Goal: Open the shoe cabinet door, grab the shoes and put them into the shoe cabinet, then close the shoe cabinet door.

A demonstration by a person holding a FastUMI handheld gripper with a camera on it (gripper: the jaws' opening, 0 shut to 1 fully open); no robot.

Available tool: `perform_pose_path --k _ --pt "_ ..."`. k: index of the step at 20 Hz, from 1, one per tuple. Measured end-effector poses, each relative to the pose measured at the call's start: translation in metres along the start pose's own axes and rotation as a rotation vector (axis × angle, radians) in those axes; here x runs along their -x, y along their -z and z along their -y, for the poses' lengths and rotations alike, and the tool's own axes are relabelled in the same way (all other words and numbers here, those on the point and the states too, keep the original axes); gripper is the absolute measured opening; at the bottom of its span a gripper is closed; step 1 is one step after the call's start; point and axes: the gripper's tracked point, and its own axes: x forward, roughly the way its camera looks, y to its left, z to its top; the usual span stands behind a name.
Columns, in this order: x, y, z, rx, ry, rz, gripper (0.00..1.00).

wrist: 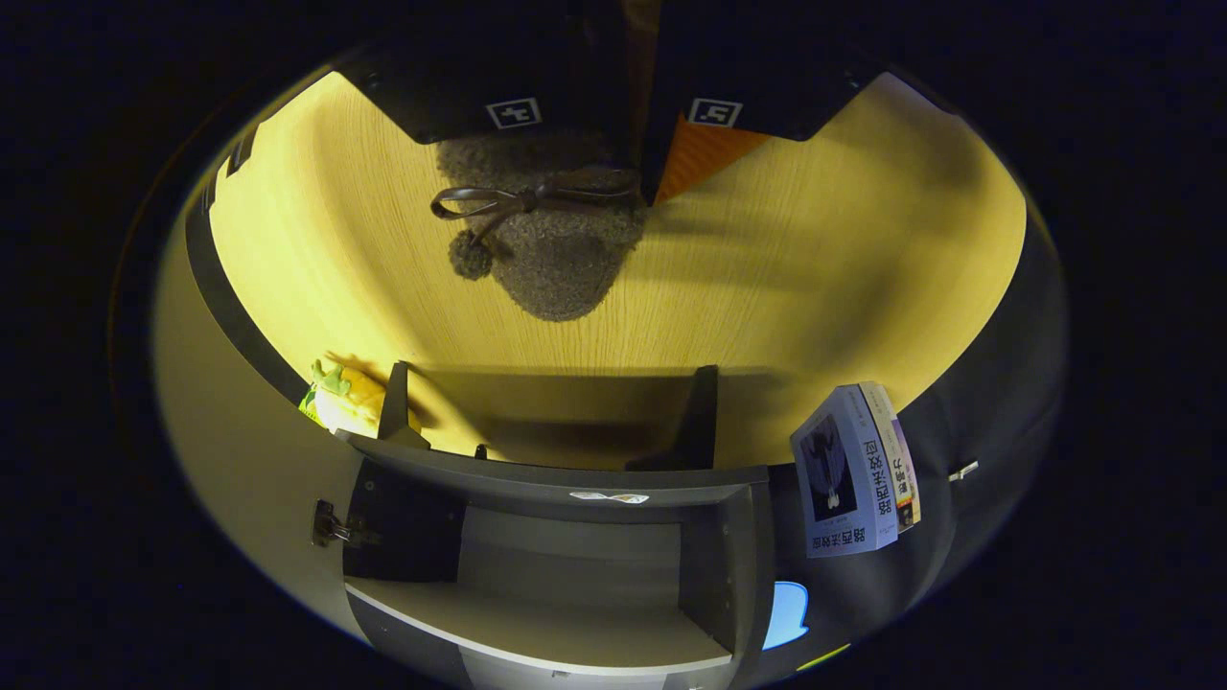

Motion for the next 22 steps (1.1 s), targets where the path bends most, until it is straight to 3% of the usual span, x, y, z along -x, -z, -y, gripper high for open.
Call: perform_pose_path --k 4,5,8,9,15,22 --pt "-0.002 -0.002 0.007 -0.052 0.002 0.010 0.40" --pt "0.000 -0.002 0.004 -0.052 -0.002 0.007 0.20" --pt "0.009 -0.006 0.002 -0.037 -0.012 0.018 0.20" --pt "-0.004 -0.001 0.001 -0.027 -0.019 0.005 0.05" --pt "0.018 -0.008 0.004 -0.020 -0.032 -0.023 0.05" --pt "0.090 -0.106 0.019 -0.016 -0.025 0.083 0.05"
